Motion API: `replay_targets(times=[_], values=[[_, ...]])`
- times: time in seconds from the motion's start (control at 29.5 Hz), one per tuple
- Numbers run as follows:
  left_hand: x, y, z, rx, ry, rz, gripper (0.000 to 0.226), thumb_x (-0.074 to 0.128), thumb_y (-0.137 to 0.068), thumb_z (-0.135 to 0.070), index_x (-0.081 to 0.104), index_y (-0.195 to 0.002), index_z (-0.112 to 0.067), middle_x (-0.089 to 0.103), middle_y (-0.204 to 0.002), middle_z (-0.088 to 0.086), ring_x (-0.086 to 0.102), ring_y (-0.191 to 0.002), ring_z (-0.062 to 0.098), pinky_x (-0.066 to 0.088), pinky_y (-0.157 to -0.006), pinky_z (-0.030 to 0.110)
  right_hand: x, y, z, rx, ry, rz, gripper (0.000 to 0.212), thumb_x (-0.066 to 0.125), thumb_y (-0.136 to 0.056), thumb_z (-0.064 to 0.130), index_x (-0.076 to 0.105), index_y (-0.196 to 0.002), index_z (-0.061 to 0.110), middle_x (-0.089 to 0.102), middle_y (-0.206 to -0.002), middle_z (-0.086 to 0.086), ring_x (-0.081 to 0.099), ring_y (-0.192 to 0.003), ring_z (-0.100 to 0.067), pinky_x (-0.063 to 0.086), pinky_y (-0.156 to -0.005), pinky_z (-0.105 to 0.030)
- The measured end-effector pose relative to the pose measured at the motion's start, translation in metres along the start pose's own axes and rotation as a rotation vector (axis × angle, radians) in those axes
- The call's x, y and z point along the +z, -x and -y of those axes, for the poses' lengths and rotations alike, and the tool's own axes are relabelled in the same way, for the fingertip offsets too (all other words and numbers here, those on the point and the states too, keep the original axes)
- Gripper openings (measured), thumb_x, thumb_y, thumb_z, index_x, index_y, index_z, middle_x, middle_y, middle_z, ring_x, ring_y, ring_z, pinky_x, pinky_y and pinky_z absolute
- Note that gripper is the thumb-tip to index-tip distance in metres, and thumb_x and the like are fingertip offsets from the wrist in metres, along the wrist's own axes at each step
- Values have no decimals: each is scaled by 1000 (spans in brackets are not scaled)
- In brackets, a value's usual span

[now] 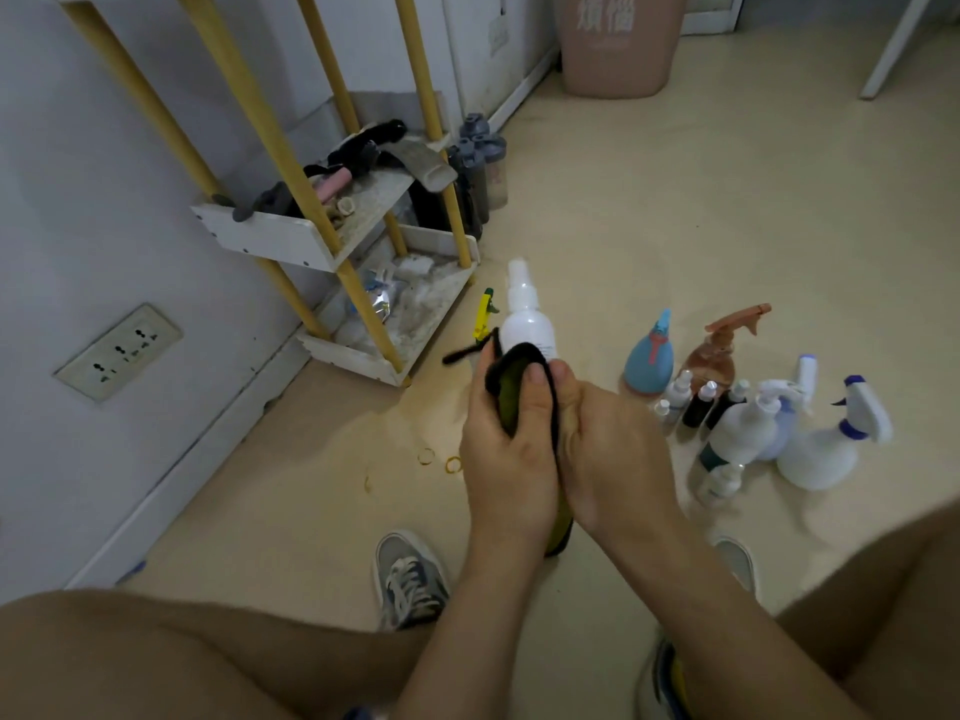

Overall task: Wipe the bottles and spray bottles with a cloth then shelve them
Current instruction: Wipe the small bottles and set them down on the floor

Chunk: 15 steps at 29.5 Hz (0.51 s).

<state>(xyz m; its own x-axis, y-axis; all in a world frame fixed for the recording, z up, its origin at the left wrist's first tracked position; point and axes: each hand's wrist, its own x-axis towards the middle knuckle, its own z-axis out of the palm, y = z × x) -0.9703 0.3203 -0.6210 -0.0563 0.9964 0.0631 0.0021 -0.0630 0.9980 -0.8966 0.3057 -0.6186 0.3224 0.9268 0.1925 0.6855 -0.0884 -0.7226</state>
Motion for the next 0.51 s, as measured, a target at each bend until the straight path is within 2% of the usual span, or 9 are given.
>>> replay_targets(times=[0.07,0.14,0.17,0.24,0.3,0.34,0.41,0.44,0.51], values=[[-1,-2,1,-72,20,-91,22,62,-95,-32,69,-109,-17,73,-98,-1,68,-93,13,56,-86,37,7,3,-8,-209,146,-170,44,24,-102,45,36,-65,24,53,-50,-3,50,-45,-27,38,-43,-37],[-3,-9,-1,-217,150,-112,13,68,-91,-26,74,-83,-18,72,-77,0,69,-76,16,56,-72,37,8,4,-14,-281,126,-205,38,39,-98,39,41,-65,21,52,-52,1,46,-44,-20,37,-42,-33],[-7,-13,-1,-273,194,-116,17,70,-89,-25,74,-74,-18,71,-72,2,68,-71,18,55,-68,36,5,5,-15,-252,66,-175,35,46,-96,40,50,-68,20,54,-59,3,47,-50,-16,40,-47,-32],[-15,-24,-2,-339,319,-45,16,75,-83,-26,76,-71,-15,71,-76,10,67,-72,24,54,-72,39,-8,-1,-16,-49,-149,-103,22,61,-88,47,63,-91,25,57,-80,7,53,-68,-9,44,-60,-25],[-21,-29,-7,-395,442,65,24,78,-76,-30,76,-83,-7,70,-88,19,66,-79,31,53,-81,44,-30,-13,-10,252,-457,132,47,65,-77,60,62,-113,29,59,-98,8,57,-85,-6,43,-67,-21],[-20,-30,-9,-399,424,118,24,77,-75,-30,76,-82,-8,70,-87,20,66,-78,31,53,-80,43,-39,-20,-7,356,-634,269,52,63,-75,61,63,-115,28,63,-100,10,59,-91,-6,43,-69,-21],[-15,-31,-11,-358,274,141,20,72,-82,-29,77,-68,-16,69,-76,13,66,-69,26,53,-71,38,-51,-29,-5,395,-867,389,38,63,-79,50,68,-107,24,69,-97,11,63,-94,-6,47,-70,-21],[-11,-32,-12,-331,222,87,27,68,-88,-28,76,-63,-20,69,-74,10,66,-69,26,53,-70,39,-54,-32,-3,364,-882,353,27,65,-83,43,68,-102,23,71,-95,9,64,-91,-3,49,-69,-19],[-5,-38,-15,-311,208,-52,32,63,-93,-29,71,-62,-23,68,-78,7,67,-79,28,55,-78,45,-57,-30,4,227,-800,212,17,69,-86,32,67,-97,19,70,-88,6,65,-78,3,48,-61,-12]])
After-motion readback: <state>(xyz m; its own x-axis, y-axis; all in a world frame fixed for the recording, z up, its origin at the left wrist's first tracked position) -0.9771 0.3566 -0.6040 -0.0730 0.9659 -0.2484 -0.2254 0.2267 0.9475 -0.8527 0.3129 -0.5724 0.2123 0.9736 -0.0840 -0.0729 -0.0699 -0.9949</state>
